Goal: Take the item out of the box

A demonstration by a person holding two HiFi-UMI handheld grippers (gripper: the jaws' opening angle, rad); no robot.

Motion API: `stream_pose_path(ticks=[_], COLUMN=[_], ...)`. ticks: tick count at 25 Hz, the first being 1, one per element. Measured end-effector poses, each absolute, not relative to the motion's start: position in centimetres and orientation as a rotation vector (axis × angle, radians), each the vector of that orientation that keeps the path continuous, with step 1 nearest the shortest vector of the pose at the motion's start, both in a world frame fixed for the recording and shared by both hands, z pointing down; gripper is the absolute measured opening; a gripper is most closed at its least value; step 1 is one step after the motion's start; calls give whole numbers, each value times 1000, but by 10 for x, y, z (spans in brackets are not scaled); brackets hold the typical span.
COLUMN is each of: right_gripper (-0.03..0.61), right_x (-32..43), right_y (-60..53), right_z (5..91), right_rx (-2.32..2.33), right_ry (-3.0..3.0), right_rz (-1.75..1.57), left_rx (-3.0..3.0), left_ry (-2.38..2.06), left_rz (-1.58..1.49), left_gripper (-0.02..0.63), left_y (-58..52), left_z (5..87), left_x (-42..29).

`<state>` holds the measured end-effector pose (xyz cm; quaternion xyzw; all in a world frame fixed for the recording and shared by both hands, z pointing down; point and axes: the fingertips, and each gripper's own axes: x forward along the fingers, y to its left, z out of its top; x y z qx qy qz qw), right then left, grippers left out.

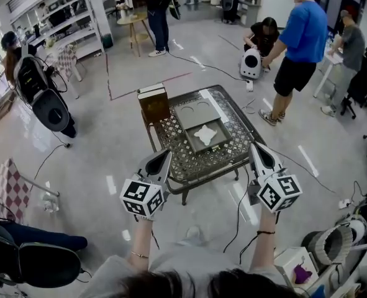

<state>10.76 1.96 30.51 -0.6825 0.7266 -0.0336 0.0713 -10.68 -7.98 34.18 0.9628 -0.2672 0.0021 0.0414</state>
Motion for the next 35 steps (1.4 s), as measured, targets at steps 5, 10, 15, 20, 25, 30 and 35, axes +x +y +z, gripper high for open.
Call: stream_pose_path(ticks=[5, 10, 15, 20, 25, 30, 35], right_gripper=[20, 20, 20, 20, 20, 20, 20], right_x=[108, 121, 126, 129, 136, 149, 170], right_y=[-7, -22, -35, -52, -82, -119, -154], right_z=[306, 308, 309, 325, 333, 339, 349], right_rx=[-2059, -2076, -2080, -2058, -2001, -1931, -1860], right_ry=[2191, 2171, 2165, 2210, 2273, 2351, 2432], right_rz=[-92, -102, -117, -187, -236, -278, -322], left_rx=[2948, 2954, 2942, 2897, 2848, 2800, 2748], left_ry=[-792, -748, -729, -740, -781, -842, -908], left_rz=[2, 1, 27, 60, 83, 91, 91], left_gripper=[17, 17, 17, 17, 17, 17, 17], left_y=[-109, -126, -137, -144, -156, -177, -197], left_z=[345, 346, 352, 366, 378, 385, 395], left_x=[-99, -82, -74, -67, -59, -44, -23])
